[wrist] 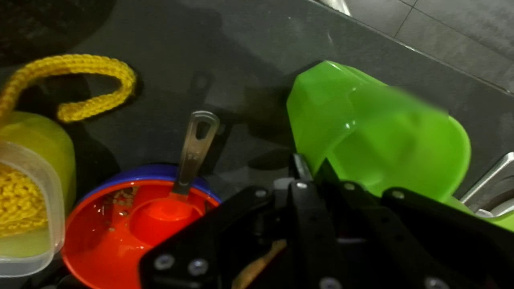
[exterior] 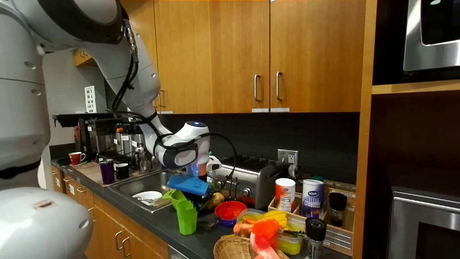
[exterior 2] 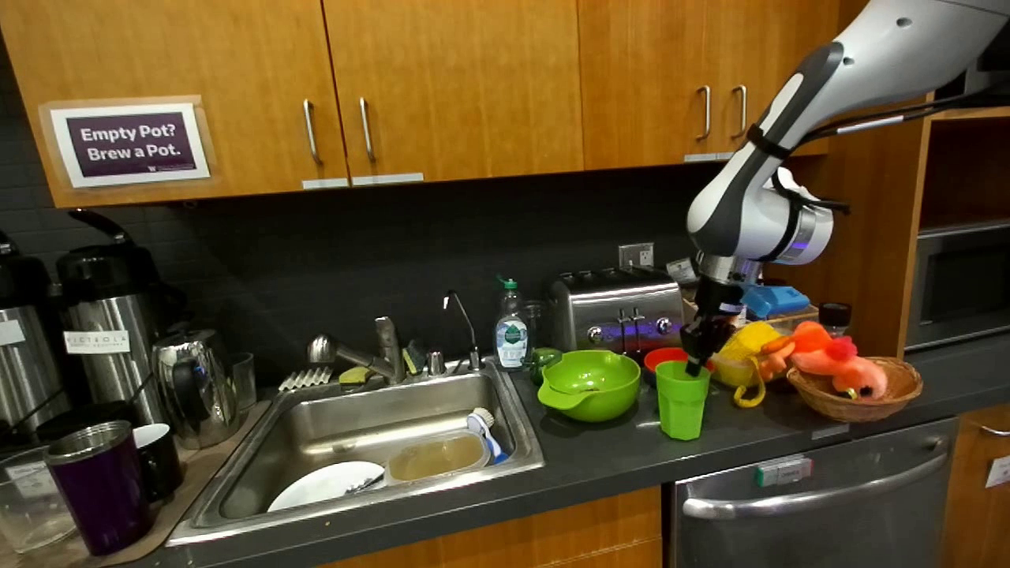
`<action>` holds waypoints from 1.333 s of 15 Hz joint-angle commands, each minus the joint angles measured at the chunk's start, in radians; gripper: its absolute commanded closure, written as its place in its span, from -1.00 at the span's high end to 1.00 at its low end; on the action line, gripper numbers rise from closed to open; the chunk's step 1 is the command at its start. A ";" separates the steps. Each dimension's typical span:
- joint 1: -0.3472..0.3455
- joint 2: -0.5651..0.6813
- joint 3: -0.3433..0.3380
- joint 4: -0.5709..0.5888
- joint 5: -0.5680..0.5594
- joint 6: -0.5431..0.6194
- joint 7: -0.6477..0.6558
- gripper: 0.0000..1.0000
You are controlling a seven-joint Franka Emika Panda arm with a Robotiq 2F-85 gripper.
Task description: Put the beans in the green cup into the green bowl
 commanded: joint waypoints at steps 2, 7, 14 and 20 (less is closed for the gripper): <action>-0.022 0.012 0.033 0.020 -0.011 0.007 -0.002 -0.05; -0.028 0.003 0.043 0.023 -0.001 0.011 -0.009 0.62; -0.003 -0.067 0.036 0.030 0.075 0.039 -0.067 1.00; 0.034 -0.089 0.032 0.079 0.347 0.030 -0.270 1.00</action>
